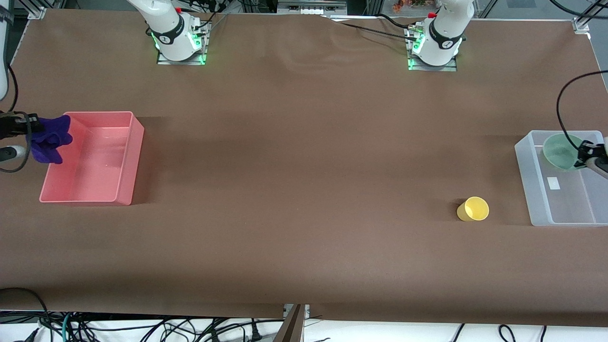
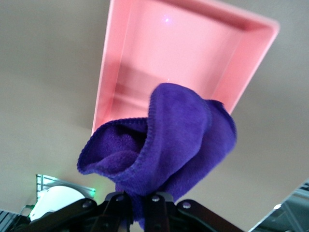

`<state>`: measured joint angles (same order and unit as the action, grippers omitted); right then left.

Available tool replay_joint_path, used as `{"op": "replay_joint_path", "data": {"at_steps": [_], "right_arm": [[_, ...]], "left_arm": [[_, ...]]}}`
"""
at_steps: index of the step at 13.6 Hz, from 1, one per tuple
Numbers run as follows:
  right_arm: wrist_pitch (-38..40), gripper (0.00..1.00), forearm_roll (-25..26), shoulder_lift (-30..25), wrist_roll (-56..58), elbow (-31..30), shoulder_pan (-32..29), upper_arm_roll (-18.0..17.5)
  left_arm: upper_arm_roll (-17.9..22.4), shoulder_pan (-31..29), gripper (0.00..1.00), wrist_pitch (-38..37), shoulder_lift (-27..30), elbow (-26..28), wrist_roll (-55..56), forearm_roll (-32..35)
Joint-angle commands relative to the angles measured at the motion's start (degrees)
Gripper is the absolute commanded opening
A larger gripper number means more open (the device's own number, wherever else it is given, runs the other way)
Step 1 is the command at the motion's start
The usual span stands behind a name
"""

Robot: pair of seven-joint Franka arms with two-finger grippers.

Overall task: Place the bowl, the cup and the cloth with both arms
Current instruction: 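Drop the cloth into the pink bin while the left gripper places the bowl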

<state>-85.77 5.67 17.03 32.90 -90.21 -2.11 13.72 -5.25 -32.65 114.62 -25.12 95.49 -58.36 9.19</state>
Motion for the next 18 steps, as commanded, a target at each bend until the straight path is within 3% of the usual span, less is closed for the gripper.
{"op": "replay_joint_path", "data": {"at_steps": [1,5,6,7,8,12,15,18], "right_arm": [[-5.8,0.00,-0.9,-0.6,0.1,-7.7,-1.3,-0.3],[-13.3,0.00,-1.9,0.9,-0.4,-12.5,-1.7,-0.2],[-13.2,0.17,-1.9,1.6,-0.4,-12.7,-1.7,-0.2],[-13.3,0.82,-1.9,1.9,-0.4,-13.0,-1.8,-0.2],[-13.0,1.00,-1.9,1.8,-0.3,-12.8,-2.1,-0.2],[-11.4,1.00,-5.6,-1.9,-0.6,-8.6,-1.8,-1.4],[-7.9,1.00,-6.5,-4.3,-3.6,-3.1,-1.1,-7.5],[-2.2,1.00,-5.8,-5.6,-22.9,2.1,1.3,-13.6]], "left_arm": [[-0.8,-3.8,0.00,-0.8,-12.0,-9.8,-1.8,-0.3],[-0.8,-5.6,0.00,6.9,-17.2,-9.8,-2.2,-2.9],[-0.8,-5.5,0.32,7.0,-17.2,-9.9,-2.1,-2.8],[-0.8,-5.5,0.84,7.0,-17.1,-10.0,-2.2,-2.8],[-0.8,-5.5,1.00,6.9,-16.7,-10.1,-2.2,-2.1],[-2.9,-3.7,1.00,-1.7,-9.4,-10.7,-1.1,-2.3],[-4.2,1.4,1.00,-7.3,-5.4,-11.6,7.0,-2.9],[-6.8,8.4,1.00,-7.2,-6.3,-12.0,26.5,-3.0]]}}
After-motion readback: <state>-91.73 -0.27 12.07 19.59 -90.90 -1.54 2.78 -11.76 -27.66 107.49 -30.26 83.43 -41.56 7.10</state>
